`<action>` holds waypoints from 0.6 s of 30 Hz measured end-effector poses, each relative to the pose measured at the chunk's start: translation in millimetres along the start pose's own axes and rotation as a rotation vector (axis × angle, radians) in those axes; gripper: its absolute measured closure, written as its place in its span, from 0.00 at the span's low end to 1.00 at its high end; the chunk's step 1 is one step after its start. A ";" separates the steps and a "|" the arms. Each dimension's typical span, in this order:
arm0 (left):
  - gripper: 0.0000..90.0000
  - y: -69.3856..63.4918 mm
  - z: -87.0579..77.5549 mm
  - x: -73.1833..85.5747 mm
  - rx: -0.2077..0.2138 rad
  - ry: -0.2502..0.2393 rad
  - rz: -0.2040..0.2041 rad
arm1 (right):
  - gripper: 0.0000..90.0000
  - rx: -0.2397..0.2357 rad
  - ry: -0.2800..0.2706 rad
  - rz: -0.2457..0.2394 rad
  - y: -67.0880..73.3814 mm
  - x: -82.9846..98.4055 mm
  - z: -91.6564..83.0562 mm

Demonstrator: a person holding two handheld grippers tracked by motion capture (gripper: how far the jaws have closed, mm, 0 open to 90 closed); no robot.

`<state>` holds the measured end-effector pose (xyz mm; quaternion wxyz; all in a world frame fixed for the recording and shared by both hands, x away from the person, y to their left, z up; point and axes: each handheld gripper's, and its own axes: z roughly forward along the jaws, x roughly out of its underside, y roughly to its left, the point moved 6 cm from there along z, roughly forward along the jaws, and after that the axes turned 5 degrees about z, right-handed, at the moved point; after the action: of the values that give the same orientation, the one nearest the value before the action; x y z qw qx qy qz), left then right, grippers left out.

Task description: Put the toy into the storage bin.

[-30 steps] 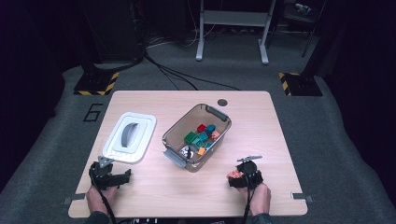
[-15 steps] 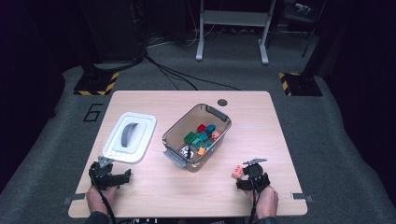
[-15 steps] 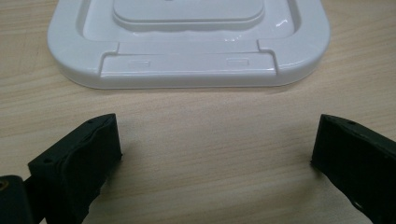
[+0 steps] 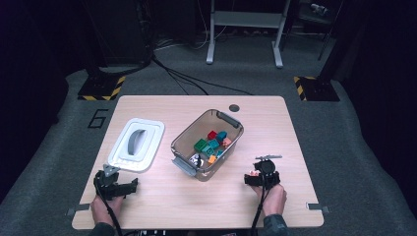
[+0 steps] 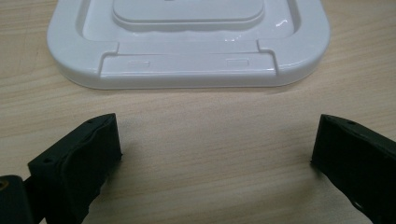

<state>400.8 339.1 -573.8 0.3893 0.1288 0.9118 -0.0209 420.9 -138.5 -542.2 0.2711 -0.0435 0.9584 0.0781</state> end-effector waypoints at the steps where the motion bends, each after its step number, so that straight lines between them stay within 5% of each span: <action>1: 0.01 0.1 0.0 0.0 0.000 0.000 0.001 | 0.38 0.004 0.011 -0.004 1.1 0.3 2.6; 8: 0.01 0.0 0.1 -0.1 0.000 0.000 0.000 | 0.64 0.025 0.006 -0.019 -4.8 4.9 4.9; 13: 0.01 0.0 0.1 -0.1 0.000 0.000 0.000 | 0.63 0.031 0.008 -0.042 -11.7 4.8 3.0; 18: 0.01 0.0 0.1 -0.1 0.000 0.000 0.000 | 0.53 0.017 0.017 -0.037 -13.6 -0.8 2.4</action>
<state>400.9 339.1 -573.8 0.3895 0.1287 0.9117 -0.0210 424.5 -151.5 -545.5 0.2645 -0.0594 0.9604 0.0644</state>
